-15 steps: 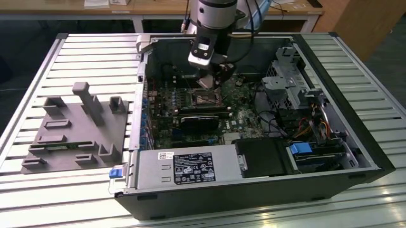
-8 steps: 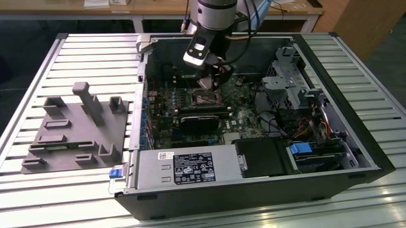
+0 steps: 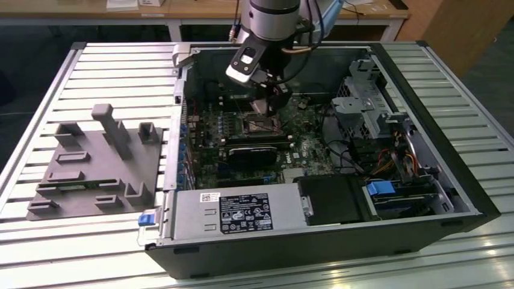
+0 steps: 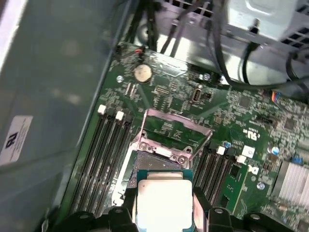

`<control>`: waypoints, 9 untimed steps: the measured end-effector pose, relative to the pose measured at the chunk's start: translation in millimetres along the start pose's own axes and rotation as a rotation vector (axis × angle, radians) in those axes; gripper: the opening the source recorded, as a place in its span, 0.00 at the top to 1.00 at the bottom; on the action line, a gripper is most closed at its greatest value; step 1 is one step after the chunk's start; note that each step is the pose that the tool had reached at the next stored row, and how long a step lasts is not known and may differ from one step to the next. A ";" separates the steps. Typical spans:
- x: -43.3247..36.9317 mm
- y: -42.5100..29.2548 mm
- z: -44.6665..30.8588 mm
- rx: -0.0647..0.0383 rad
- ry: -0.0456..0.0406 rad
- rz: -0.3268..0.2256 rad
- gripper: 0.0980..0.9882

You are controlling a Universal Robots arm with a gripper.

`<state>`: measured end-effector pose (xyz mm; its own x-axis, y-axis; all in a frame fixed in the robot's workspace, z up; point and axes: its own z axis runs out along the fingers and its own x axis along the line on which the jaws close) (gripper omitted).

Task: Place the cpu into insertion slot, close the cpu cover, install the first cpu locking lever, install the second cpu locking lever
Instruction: 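Place the cpu into insertion slot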

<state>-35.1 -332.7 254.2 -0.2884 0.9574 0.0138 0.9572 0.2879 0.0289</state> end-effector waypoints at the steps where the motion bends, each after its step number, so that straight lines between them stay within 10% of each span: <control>1: 0.0 0.0 0.5 0.000 -0.0005 0.018 0.50; 9: -0.1 -0.2 5.7 -0.002 -0.0047 0.163 0.50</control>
<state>-35.1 -332.7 248.5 -0.1287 0.9916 0.0138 0.9913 0.1282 0.0289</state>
